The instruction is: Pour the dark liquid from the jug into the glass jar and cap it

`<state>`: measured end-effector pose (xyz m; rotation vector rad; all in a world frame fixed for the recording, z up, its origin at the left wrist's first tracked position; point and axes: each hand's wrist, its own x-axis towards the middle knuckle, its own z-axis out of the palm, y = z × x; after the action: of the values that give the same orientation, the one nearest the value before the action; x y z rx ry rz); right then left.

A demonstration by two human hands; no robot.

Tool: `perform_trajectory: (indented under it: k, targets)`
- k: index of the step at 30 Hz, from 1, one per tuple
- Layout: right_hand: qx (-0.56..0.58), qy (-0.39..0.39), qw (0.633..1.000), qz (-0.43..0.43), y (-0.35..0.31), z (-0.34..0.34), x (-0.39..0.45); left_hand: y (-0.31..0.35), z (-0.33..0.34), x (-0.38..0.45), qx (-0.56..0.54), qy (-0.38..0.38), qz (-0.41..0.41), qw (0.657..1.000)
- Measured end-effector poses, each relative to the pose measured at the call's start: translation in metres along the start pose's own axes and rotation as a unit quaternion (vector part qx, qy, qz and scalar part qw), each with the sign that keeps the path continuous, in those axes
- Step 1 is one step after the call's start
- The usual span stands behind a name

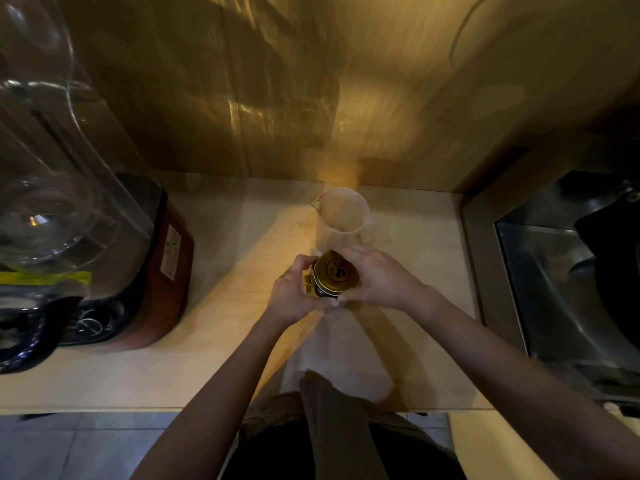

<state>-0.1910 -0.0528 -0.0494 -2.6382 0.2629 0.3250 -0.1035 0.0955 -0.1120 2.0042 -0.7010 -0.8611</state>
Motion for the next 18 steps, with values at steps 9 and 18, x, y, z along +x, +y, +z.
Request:
perform_trajectory:
  k: [9,18]
  targets:
    - [0.105,0.102,0.989,0.02,-0.002,0.028,-0.014,-0.003,0.004,-0.002,0.014,0.015,0.011,1.0]
    - [0.239,0.118,0.958,0.106,-0.023,0.014,-0.021,0.026,-0.007,-0.001,0.135,-0.057,-0.026,0.989]
